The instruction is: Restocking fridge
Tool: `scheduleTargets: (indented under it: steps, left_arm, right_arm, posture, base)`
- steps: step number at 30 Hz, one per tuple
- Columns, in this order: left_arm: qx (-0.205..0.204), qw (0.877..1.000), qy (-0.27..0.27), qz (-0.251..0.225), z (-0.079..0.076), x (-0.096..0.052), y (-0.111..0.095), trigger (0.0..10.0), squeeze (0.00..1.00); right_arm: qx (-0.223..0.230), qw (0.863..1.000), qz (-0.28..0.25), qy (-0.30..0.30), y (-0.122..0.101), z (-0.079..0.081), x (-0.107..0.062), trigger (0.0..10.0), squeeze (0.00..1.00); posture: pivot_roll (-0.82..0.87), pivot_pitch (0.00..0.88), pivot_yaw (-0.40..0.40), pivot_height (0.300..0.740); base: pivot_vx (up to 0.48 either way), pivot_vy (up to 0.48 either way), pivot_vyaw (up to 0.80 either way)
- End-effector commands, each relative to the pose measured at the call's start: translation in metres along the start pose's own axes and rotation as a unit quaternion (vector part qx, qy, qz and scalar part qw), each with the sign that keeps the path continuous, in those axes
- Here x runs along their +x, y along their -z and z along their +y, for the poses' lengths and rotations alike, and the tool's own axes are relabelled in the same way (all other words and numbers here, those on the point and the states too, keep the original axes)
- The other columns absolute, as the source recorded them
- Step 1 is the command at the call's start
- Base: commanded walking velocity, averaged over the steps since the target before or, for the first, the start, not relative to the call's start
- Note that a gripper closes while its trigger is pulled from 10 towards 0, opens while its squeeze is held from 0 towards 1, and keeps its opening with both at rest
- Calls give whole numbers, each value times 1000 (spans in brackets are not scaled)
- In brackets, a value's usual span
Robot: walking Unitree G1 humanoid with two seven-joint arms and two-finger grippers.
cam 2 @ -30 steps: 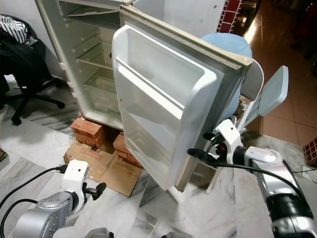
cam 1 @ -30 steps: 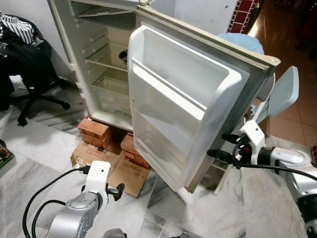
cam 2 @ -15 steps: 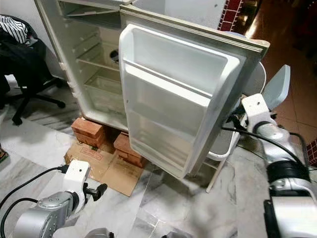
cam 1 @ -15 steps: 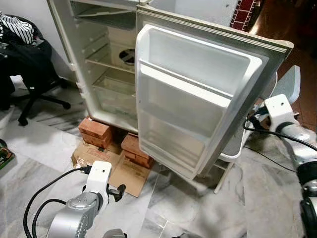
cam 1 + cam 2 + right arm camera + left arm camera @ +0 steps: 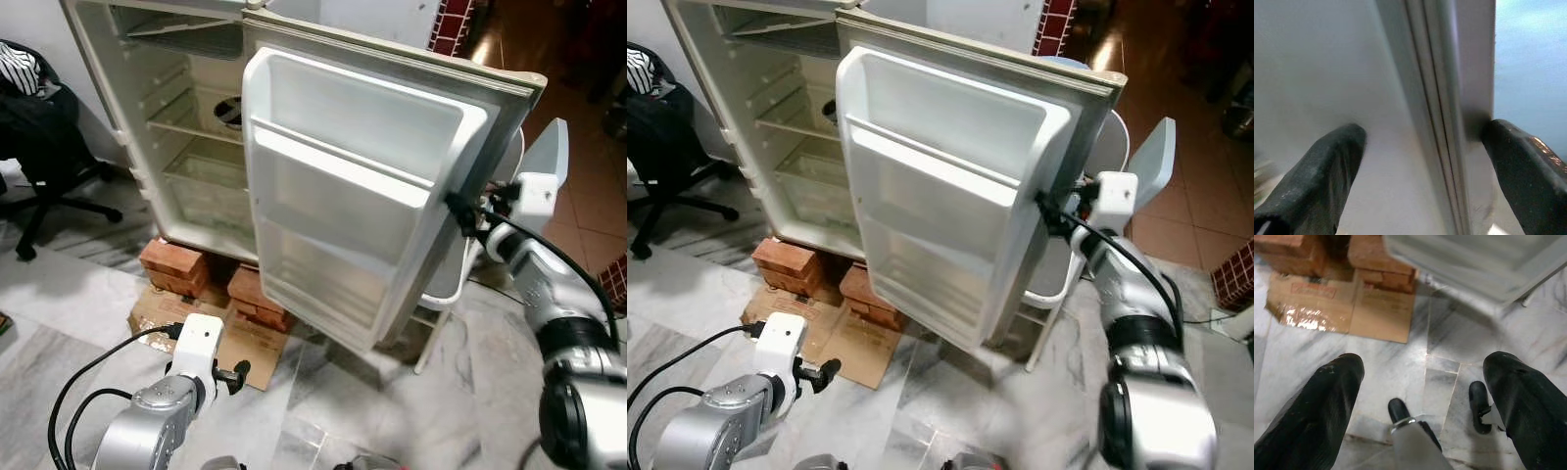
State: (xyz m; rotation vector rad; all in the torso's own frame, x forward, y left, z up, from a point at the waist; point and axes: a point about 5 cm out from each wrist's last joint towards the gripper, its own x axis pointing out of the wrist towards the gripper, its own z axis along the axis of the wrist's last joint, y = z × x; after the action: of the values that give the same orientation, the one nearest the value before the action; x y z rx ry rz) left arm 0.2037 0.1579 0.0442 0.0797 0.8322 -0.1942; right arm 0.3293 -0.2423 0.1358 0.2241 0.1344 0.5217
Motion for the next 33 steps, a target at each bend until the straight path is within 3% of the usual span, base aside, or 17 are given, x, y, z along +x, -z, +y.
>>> scheduleTargets:
  steps: [1,3,6,9,10,13,14,17,20,22,23,26,27,28,29,32,33]
  left_arm:
    - [6,1000,6,3,-1,0,1,10000,0]
    - [8,1000,9,5,-1,0,1,10000,0]
    - [10,1000,12,8,-2,0,1,10000,0]
    - [18,1000,17,10,-2,1,1,10000,0]
    - [24,999,19,11,-3,1,1,10000,0]
    - [28,999,20,12,-3,1,1,10000,0]
    - [28,999,20,12,-3,1,1,10000,0]
    - [30,999,20,12,-3,0,2,10000,0]
    - [33,999,20,12,-3,0,2,10000,0]
    - [34,999,21,12,-3,0,2,10000,0]
    - [35,999,20,12,-3,0,1,10000,0]
    - [36,999,20,12,-3,0,1,10000,0]
    - [37,999,19,11,-3,1,1,10000,0]
    - [37,999,18,11,-3,1,1,10000,0]
    - [37,999,18,10,-3,1,1,10000,0]
    - [35,999,17,10,-3,1,1,10000,0]
    - [31,999,16,10,-3,1,1,10000,0]
  right_arm:
    - [-27,983,-12,-179,-22,41,14,10000,0]
    - [-45,983,13,-179,-18,32,6,10000,0]
    - [-145,977,111,-109,0,0,-9,10000,0]
    - [-220,945,214,-109,15,-10,-33,10000,0]
    - [-241,923,273,-125,21,-15,-49,10000,0]
    - [-247,900,330,-144,26,-22,-65,10000,0]
    - [-247,900,330,-144,26,-22,-65,10000,0]
    - [-318,871,361,-98,25,-38,-64,10000,0]
    - [-409,863,296,28,4,-47,-34,10000,0]
    - [-439,858,258,65,-6,-45,-23,10000,0]
    - [-449,860,201,133,-21,-45,-10,10000,0]
    - [-411,893,107,148,-36,-32,7,10000,0]
    - [-359,923,38,137,-44,-20,19,10000,0]
    - [-332,934,20,128,-44,-16,22,10000,0]
    - [-242,968,-4,60,-39,-3,29,10000,0]
    - [-165,985,-19,-39,-36,15,31,10000,0]
    - [-121,986,-11,-112,-33,27,28,10000,0]
  posture:
    - [75,13,-28,740]
    - [69,14,-26,740]
    - [64,14,-21,740]
    - [63,14,-17,740]
    - [63,15,-15,740]
    - [65,17,-13,740]
    - [65,17,-13,740]
    - [66,19,-14,740]
    - [67,19,-14,740]
    - [69,19,-15,740]
    - [70,19,-15,740]
    - [78,17,-18,740]
    - [80,16,-19,740]
    - [80,16,-20,740]
    - [82,15,-23,740]
    - [81,14,-25,740]
    - [77,14,-26,740]
  base:
    - [0,0,0]
    - [0,0,0]
    - [0,0,0]
    - [0,0,0]
    - [0,0,0]
    - [0,0,0]
    - [0,0,0]
    - [0,0,0]
    - [0,0,0]
    - [0,0,0]
    - [0,0,0]
    - [0,0,0]
    - [0,0,0]
    - [0,0,0]
    - [0,0,0]
    - [0,0,0]
    - [0,0,0]
